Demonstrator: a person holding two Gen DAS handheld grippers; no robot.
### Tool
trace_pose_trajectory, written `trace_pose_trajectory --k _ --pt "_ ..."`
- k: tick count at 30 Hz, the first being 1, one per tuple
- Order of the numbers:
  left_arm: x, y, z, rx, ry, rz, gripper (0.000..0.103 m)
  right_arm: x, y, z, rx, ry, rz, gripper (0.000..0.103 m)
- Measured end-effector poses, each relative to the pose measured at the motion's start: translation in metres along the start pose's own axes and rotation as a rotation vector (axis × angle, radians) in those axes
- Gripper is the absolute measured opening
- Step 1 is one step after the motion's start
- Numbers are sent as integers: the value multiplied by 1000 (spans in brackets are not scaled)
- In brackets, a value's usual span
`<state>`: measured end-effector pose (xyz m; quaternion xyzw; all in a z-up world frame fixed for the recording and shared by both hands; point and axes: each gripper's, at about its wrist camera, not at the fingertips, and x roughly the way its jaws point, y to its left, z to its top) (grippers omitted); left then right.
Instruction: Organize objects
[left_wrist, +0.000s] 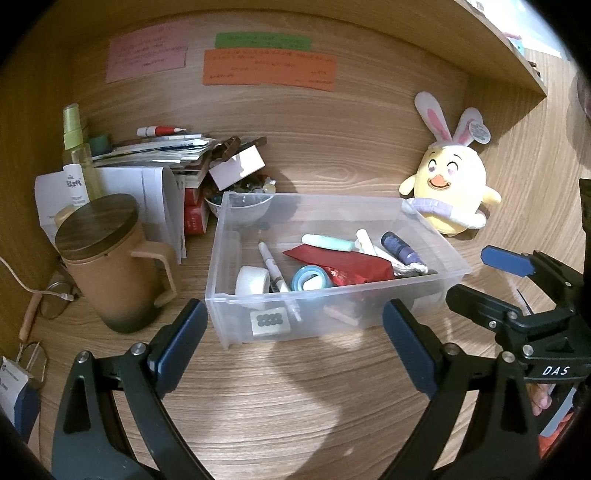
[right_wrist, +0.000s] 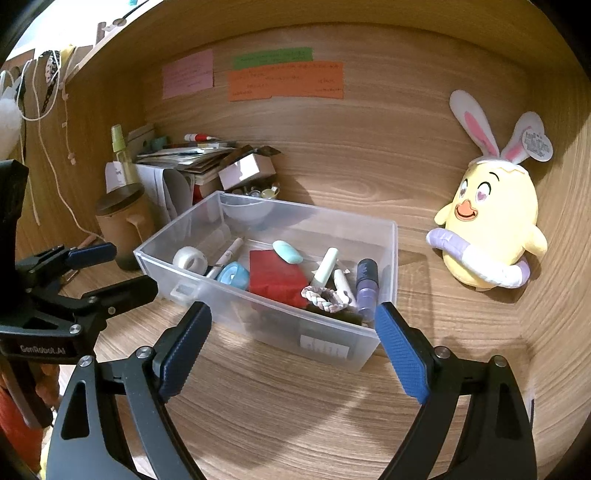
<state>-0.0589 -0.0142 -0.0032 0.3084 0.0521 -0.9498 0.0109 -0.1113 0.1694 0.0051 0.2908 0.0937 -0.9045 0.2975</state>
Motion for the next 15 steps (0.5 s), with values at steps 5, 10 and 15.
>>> trace_pose_trajectory --k 5,10,15 --pt "0 -1 0 2 2 0 97 1 -2 -1 7 6 6 89" --pt "1 -1 0 -1 5 -1 97 1 -3 -2 16 9 9 89" --pt "2 -1 -1 -6 11 -2 97 3 -5 -2 24 14 13 89"
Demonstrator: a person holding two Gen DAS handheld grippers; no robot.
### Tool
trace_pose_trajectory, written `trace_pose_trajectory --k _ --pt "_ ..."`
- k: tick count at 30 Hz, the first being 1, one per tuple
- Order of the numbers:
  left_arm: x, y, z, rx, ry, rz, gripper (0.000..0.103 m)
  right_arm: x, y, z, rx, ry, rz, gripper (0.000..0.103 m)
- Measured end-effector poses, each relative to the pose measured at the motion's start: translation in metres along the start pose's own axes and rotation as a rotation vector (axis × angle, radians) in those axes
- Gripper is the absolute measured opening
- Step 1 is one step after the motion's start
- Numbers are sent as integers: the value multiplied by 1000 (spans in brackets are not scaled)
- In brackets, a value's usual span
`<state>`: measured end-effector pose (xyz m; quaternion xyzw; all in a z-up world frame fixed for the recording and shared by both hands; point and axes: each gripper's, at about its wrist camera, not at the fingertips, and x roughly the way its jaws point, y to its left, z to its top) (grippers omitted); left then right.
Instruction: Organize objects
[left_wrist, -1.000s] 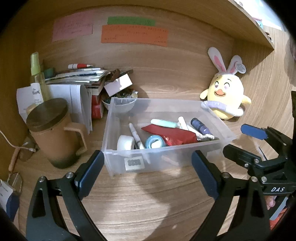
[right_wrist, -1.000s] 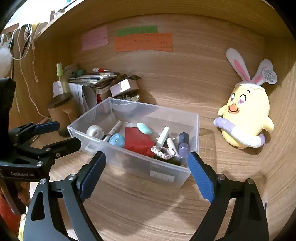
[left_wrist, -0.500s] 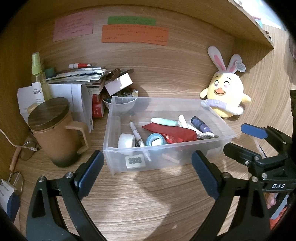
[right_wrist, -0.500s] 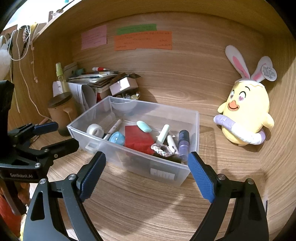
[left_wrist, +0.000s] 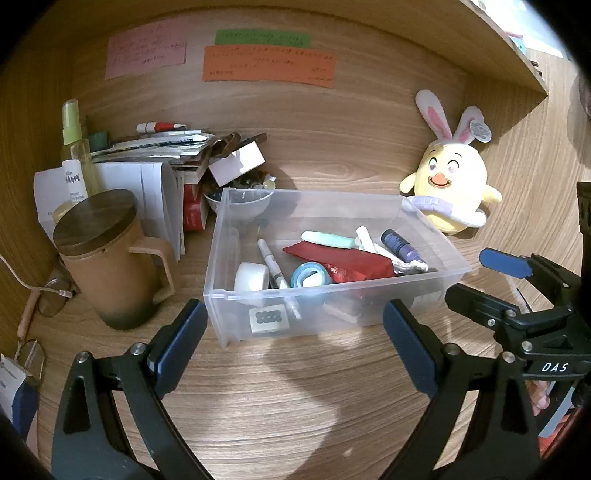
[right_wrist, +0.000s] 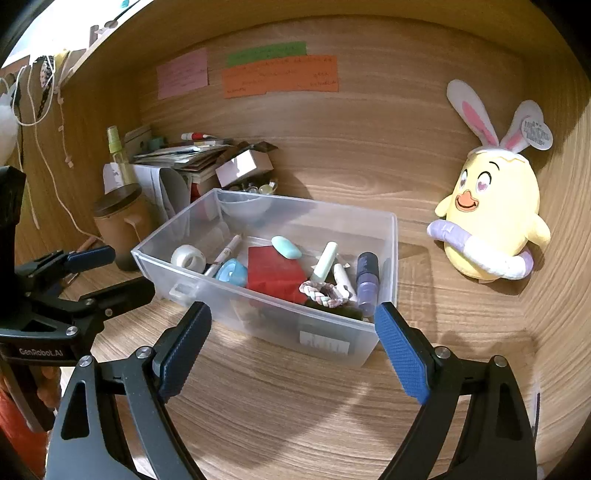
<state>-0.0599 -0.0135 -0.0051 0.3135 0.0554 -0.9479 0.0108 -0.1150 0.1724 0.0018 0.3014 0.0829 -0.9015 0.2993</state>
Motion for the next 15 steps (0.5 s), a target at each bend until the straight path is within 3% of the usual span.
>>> trace_pose_trajectory --k 15 --pt "1 1 -1 0 7 -5 97 1 -1 0 -1 1 3 89"
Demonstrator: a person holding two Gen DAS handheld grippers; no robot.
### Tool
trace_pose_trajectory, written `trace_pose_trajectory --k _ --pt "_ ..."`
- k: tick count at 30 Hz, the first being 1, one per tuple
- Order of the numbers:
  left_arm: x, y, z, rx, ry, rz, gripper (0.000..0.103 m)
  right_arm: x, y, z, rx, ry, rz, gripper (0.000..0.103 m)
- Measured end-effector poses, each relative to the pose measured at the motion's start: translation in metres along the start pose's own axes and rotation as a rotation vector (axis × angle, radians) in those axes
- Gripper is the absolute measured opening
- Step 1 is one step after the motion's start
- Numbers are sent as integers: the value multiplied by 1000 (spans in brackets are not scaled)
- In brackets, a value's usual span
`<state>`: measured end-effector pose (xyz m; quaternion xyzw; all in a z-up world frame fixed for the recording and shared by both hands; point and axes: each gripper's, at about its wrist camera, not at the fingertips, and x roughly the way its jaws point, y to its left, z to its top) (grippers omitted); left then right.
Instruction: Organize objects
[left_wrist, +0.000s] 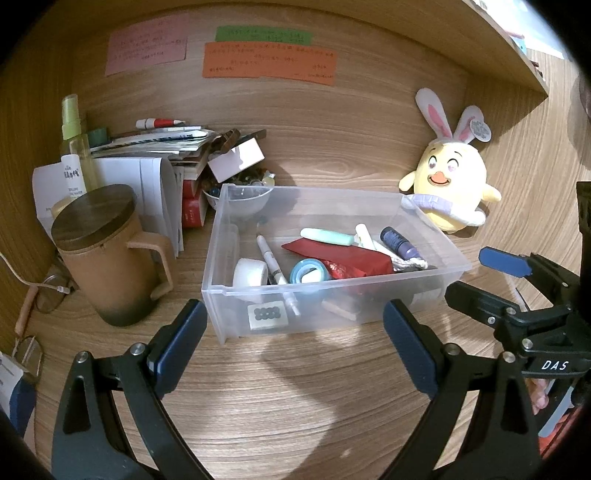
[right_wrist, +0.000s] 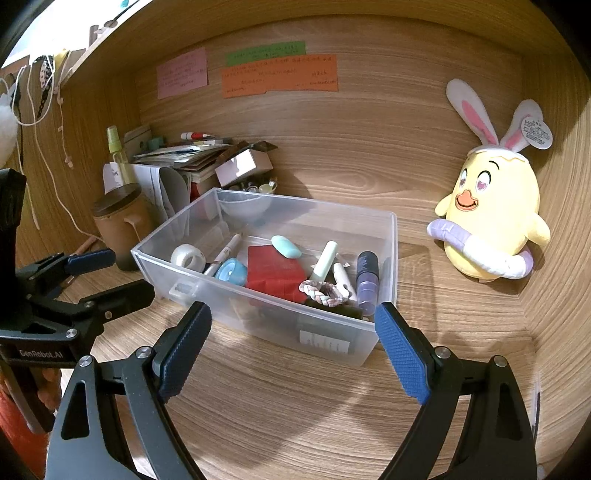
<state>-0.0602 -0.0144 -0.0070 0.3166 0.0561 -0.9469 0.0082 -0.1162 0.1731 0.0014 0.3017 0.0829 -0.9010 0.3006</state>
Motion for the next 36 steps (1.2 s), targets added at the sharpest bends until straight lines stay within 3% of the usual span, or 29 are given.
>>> trace_pose_trajectory --k 36 --pt "-1 -2 1 -11 -6 -13 98 2 0 -2 14 10 5 89"
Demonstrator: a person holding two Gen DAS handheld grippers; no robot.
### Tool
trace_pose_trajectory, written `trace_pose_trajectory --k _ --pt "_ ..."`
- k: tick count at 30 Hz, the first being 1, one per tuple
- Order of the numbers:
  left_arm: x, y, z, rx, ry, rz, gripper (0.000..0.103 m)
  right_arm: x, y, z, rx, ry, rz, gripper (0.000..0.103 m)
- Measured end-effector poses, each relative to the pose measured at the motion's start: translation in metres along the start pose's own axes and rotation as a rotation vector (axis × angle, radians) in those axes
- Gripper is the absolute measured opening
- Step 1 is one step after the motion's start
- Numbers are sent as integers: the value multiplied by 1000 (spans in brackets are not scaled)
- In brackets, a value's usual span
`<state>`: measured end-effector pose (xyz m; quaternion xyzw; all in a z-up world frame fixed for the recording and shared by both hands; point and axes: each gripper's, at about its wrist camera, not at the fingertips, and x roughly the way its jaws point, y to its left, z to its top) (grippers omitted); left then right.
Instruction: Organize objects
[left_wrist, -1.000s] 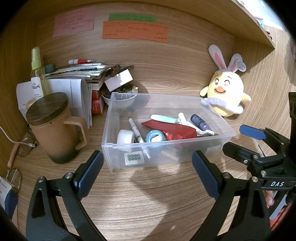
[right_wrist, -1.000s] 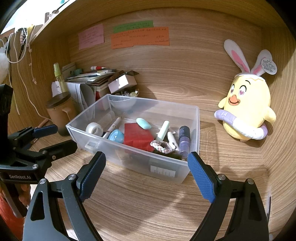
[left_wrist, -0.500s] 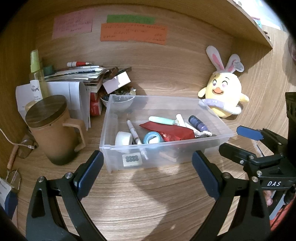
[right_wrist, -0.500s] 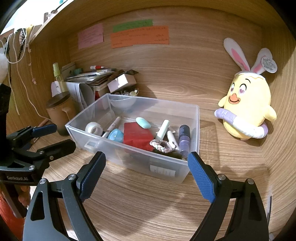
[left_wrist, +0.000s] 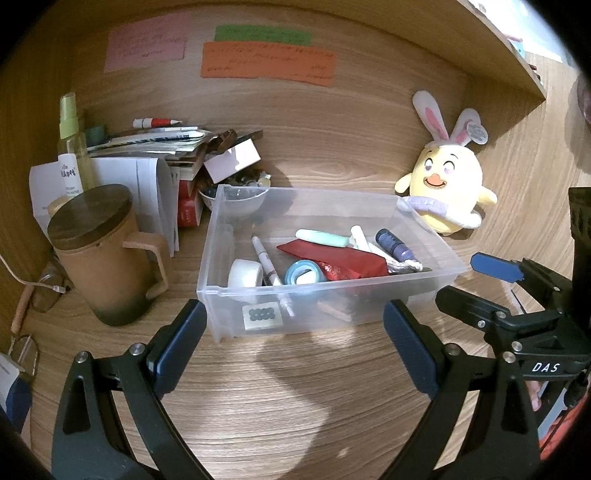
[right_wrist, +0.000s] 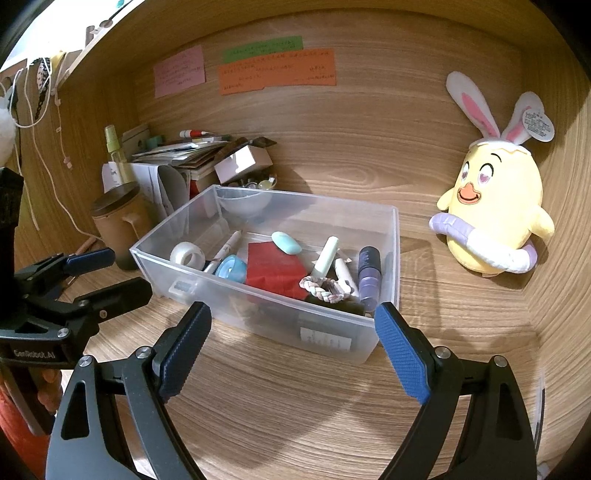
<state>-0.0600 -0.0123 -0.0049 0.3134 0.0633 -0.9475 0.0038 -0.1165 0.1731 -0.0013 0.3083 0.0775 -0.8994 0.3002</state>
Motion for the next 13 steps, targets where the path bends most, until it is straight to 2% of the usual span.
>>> trace_pose_trajectory --k 13 --pt "1 0 -1 1 -6 7 98 0 2 0 -2 -1 2 89"
